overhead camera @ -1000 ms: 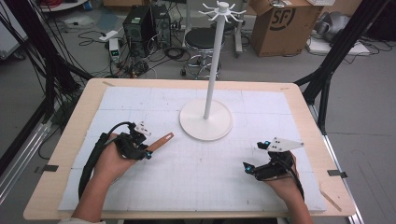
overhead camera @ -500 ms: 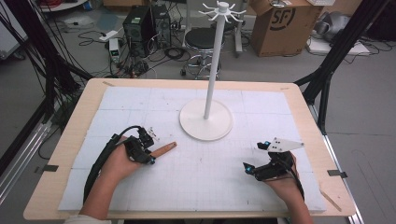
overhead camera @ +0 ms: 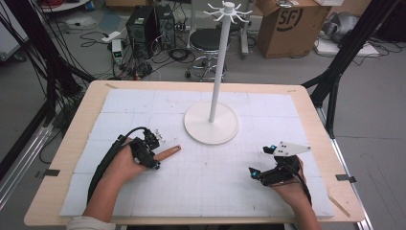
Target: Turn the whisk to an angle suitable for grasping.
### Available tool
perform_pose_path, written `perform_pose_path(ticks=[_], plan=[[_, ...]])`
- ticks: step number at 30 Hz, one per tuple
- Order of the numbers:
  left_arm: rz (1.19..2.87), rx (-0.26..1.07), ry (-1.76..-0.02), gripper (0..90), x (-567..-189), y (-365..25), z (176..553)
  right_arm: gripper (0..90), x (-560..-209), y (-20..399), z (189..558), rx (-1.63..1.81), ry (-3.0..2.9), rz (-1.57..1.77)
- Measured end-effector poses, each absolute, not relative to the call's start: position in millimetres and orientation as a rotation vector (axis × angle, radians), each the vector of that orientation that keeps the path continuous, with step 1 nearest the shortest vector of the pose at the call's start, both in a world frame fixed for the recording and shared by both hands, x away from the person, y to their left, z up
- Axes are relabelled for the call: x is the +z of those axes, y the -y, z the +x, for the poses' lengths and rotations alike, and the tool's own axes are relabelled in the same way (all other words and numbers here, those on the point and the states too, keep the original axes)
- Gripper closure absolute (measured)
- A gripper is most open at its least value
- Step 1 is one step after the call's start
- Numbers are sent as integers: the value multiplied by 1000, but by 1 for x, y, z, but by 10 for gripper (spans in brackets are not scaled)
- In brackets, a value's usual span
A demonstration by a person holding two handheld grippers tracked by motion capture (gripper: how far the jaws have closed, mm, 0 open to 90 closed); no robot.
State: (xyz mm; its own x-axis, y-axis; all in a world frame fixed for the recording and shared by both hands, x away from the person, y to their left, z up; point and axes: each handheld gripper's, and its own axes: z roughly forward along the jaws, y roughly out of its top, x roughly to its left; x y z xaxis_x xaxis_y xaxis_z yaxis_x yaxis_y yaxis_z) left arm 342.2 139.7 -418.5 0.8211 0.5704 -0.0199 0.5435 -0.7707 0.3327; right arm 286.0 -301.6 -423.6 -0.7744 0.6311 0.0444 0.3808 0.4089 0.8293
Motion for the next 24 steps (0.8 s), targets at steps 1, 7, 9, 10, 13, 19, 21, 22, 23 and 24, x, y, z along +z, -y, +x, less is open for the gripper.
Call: perform_pose_path(ticks=[1, 7, 9, 10, 13, 19, 21, 22, 23, 24], plan=[[2684, 119, -841, 551, -419, -140, 342, 7, -424, 301, 286, 1299, -2392, 882], [2682, 124, -846, 692, -417, -139, 342, 7, -424, 298, 286, 1296, -2400, 867], [2681, 127, -857, 695, -417, -138, 341, 8, -423, 298, 286, 1299, -2398, 866], [2681, 123, -855, 696, -417, -138, 342, 7, -423, 298, 286, 1301, -2397, 870], [2673, 135, -851, 698, -417, -139, 340, 7, -423, 298, 286, 1302, -2397, 869], [2600, 148, -843, 699, -412, -143, 335, 8, -423, 300, 287, 1321, -2386, 881], [2499, 127, -848, 699, -402, -149, 333, 8, -422, 302, 287, 1325, -2379, 883], [2499, 127, -848, 699, -402, -149, 333, 8, -422, 302, 286, 1331, -2378, 890], [2445, 116, -859, 699, -398, -150, 331, 8, -422, 302, 286, 1331, -2378, 890], [2409, 100, -848, 698, -394, -152, 330, 8, -421, 303, 286, 1337, -2372, 889]])
